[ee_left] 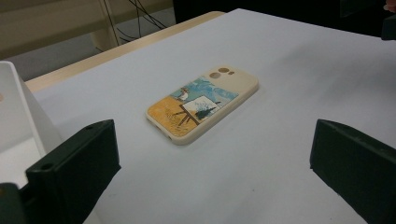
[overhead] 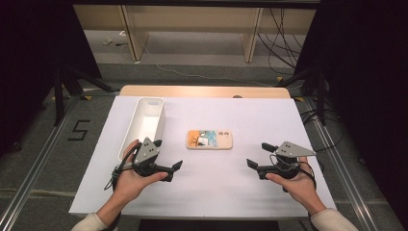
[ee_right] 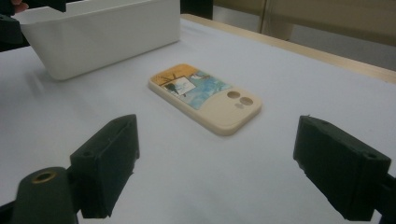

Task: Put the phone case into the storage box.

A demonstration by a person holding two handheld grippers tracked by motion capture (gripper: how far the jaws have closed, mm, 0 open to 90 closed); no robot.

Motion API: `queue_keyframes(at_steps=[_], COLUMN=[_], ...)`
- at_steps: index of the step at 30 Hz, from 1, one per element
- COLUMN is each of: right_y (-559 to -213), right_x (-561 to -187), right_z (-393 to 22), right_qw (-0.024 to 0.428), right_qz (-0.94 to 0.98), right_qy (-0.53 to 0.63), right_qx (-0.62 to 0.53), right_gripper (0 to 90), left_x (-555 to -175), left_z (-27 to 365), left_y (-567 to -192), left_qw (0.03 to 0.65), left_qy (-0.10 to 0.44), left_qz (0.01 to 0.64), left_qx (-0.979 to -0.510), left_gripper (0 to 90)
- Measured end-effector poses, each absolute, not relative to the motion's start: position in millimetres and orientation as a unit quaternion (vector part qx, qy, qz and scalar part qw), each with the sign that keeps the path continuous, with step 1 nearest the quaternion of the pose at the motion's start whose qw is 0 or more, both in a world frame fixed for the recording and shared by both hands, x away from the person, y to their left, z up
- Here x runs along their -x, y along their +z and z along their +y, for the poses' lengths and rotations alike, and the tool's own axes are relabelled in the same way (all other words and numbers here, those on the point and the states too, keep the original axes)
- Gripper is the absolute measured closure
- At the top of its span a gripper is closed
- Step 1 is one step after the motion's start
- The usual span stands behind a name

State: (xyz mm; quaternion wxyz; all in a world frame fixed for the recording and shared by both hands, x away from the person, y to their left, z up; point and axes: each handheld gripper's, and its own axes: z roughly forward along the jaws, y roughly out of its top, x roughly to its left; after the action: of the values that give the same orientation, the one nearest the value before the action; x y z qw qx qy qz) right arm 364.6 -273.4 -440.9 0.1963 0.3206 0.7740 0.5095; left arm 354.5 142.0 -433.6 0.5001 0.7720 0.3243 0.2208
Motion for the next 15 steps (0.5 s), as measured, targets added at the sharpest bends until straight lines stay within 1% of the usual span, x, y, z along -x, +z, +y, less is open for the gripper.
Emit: queue_keyframes(at_steps=[2,6,8,9,10,11,13,15], right_y=[-441,-441,-441,-441,-441,-441,-441,-440], right_x=[-365,-365,-365,-365,-365,-365,-365,-365], right_z=[-273,-273,-272,-272,-272,-272,-272,-272], right_qw=[0.197,0.198,0.197,0.197,0.197,0.197,0.198,0.199], right_qz=[0.774,0.775,0.775,0.776,0.776,0.776,0.775,0.773], right_qy=[0.510,0.507,0.507,0.507,0.506,0.506,0.506,0.508], right_qx=[-0.321,-0.321,-0.321,-0.321,-0.323,-0.323,-0.323,-0.323], right_gripper=[15.3,15.3,15.3,15.3,15.4,15.4,15.4,15.4], left_x=[-355,-358,-361,-363,-365,-367,-372,-378], left_z=[141,137,133,130,127,125,120,115], left_y=[-433,-431,-429,-428,-427,-426,-424,-424], left_qw=[0.502,0.503,0.510,0.511,0.511,0.510,0.505,0.505], left_qy=[0.221,0.225,0.219,0.218,0.219,0.219,0.223,0.221], left_qz=[0.325,0.327,0.329,0.331,0.331,0.331,0.334,0.339], left_qx=[-0.771,-0.768,-0.764,-0.763,-0.762,-0.763,-0.764,-0.762], left_gripper=[2.1,6.6,17.2,17.2,21.6,21.6,26.0,28.0])
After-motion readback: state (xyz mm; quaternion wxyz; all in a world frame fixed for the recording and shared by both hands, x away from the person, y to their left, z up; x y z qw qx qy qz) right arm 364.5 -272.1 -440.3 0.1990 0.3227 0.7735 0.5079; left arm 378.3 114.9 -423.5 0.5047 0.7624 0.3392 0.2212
